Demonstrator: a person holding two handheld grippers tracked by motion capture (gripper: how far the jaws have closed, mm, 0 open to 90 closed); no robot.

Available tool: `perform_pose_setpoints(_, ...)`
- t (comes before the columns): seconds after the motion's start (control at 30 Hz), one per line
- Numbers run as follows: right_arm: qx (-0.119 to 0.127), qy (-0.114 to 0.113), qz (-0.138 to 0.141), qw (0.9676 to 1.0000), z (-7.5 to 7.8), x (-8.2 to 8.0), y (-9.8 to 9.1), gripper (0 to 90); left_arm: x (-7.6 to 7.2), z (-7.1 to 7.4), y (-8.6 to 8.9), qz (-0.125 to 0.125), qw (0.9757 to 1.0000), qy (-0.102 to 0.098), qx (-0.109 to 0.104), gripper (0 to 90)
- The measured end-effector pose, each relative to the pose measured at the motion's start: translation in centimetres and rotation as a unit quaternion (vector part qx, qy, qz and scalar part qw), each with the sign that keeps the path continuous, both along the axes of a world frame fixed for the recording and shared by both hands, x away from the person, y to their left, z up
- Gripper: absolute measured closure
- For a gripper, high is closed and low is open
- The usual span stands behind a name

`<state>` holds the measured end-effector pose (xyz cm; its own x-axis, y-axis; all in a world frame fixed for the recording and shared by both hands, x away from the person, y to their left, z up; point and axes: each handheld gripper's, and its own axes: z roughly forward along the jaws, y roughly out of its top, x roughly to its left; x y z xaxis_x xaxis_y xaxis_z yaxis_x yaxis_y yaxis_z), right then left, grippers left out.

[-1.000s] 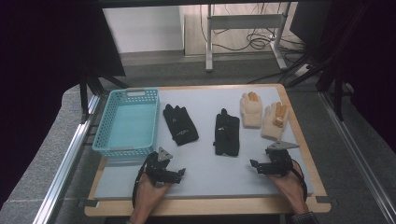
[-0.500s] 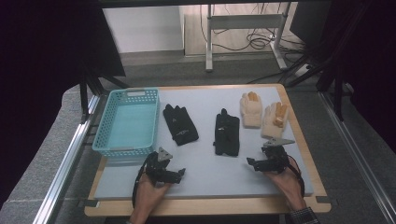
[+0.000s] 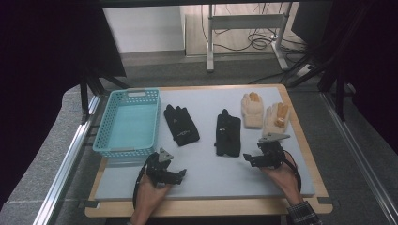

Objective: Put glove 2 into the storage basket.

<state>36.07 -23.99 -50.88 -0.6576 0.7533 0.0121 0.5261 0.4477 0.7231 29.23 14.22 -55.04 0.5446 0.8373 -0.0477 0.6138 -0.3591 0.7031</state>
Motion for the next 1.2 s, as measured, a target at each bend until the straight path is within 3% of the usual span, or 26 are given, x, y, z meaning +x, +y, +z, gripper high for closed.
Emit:
perform_pose_setpoints(0.27, 0.001, -0.008, 0.014, 0.9999, 0.7, 1.0, 1.0, 30.1, 0.0, 0.0, 0.0, 0.0, 1.0, 0.0, 0.0, 3.6)
perform_pose_setpoints(0.5, 0.01, -0.005, 0.034, 0.9994, 1.4, 2.9, 1.9, 44.9, 0.0, 0.0, 0.0, 0.0, 1.0, 0.0, -0.001, 3.6)
perform_pose_setpoints(0.7, 0.01, -0.006, 0.04, 0.9991, 1.9, 4.4, 2.9, 51.5, 0.0, 0.0, 0.0, 0.0, 1.0, 0.0, -0.001, 3.6)
perform_pose_setpoints(0.77, 0.004, -0.005, 0.043, 0.9991, 1.9, 5.2, 3.6, 50.5, 0.0, 0.0, 0.0, 0.0, 1.0, 0.0, -0.001, 3.6)
perform_pose_setpoints(0.93, -0.014, -0.013, 0.039, 0.999, 1.3, 6.6, 5.2, 35.2, 0.0, 0.0, 0.0, 0.0, 1.0, 0.0, 0.0, 3.6)
perform_pose_setpoints(1.2, -0.034, -0.012, 0.033, 0.9988, -0.3, 8.9, 7.1, 25.6, 0.0, 0.0, 0.0, -0.001, 1.0, 0.0, 0.0, 3.6)
